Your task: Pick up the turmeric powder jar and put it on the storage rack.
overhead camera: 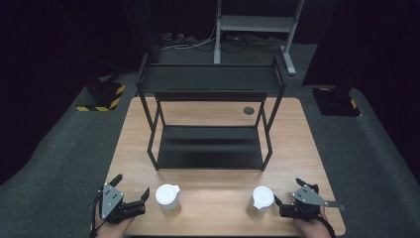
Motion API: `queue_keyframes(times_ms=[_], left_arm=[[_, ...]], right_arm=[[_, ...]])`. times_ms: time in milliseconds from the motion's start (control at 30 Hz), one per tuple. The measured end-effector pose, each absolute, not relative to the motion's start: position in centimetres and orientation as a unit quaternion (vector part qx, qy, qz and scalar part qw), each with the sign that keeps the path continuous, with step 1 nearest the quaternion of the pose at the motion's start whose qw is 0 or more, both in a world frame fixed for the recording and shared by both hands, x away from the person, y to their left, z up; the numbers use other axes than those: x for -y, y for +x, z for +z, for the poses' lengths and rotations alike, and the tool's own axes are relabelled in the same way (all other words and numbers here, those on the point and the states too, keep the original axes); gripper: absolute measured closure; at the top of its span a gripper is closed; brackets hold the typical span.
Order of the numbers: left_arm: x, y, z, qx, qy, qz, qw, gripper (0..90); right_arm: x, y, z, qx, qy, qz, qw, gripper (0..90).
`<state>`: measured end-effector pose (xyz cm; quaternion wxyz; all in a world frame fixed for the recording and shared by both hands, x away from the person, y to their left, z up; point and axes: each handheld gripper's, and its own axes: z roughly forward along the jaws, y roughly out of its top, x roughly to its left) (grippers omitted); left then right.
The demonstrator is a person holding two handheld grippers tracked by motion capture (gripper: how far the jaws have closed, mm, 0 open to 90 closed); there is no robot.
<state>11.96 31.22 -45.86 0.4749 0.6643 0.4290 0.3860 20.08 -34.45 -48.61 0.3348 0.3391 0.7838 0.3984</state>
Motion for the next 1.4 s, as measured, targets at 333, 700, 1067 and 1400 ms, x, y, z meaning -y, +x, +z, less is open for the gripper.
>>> queue_keyframes(times_ms=[333,700,1067,1400], left_arm=[[-30.8,11.0,-45.0,-0.408,0.659,0.399,0.490,0.5],[-30.3,10.7,-44.5,-0.387,0.661,0.396,0.507,0.5],[-29.6,10.7,-44.7,-0.365,0.664,0.384,0.527,0.4],[-28.6,11.0,-45.1,-0.339,0.683,0.376,0.527,0.4]], right_arm=[[34.4,20.1,-48.6,-0.784,0.338,0.398,0.334,0.0],[34.4,20.1,-48.6,-0.785,0.338,0.398,0.334,0.0],[34.5,20.1,-48.6,-0.785,0.337,0.399,0.333,0.0],[34.4,20.1,-48.6,-0.786,0.336,0.397,0.333,0.0]])
